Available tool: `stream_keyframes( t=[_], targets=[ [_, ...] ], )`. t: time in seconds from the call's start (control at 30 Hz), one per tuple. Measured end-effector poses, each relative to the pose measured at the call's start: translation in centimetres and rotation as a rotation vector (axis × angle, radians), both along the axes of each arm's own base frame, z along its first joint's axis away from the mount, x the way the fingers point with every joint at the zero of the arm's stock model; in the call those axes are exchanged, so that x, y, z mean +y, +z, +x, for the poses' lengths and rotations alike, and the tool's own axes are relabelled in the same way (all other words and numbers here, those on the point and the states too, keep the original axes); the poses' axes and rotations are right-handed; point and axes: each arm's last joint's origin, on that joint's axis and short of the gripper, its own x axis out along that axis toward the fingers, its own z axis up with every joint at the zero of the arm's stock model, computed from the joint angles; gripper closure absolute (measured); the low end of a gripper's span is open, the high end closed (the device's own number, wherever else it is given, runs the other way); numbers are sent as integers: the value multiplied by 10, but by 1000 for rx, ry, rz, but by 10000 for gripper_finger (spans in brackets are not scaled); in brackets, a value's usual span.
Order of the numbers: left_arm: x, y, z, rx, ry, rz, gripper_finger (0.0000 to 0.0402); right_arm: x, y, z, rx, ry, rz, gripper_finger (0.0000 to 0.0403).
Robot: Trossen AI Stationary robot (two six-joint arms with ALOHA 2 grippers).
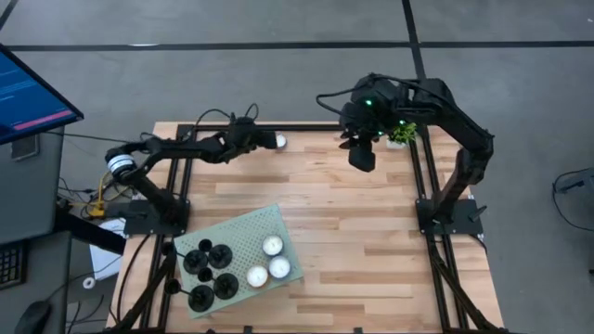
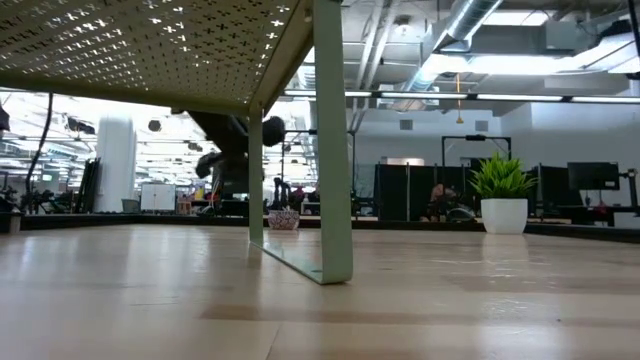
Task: Stock candles on shelf
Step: Put the red scented candle on the shelf
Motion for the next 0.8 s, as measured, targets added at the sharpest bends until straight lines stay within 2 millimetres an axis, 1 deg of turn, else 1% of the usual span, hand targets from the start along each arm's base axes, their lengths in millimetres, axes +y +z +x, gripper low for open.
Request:
stream_keyframes(
  t=[0.1,0.23,0.3,0.4,0.5,0.57,0.7,0.8],
  targets=[
    [4,1,11,11,-54,36,371,7,2,-2,-5,-8,-2,284],
    [10,-6,21,31,-52,29,319,16,2,-1,-6,4,8,284],
    [13,-11,23,39,-26,29,288,21,2,0,-7,14,13,284],
    [16,-17,25,18,72,26,243,27,2,1,-8,28,19,284],
    [20,-24,28,7,108,24,210,33,2,2,-9,36,29,284],
    [21,-28,31,9,96,17,198,36,2,2,-10,38,35,284],
    [20,-34,47,24,53,5,192,41,2,3,-10,50,38,284],
    [22,-30,60,35,22,32,194,42,2,3,-10,48,44,284]
  ],
)
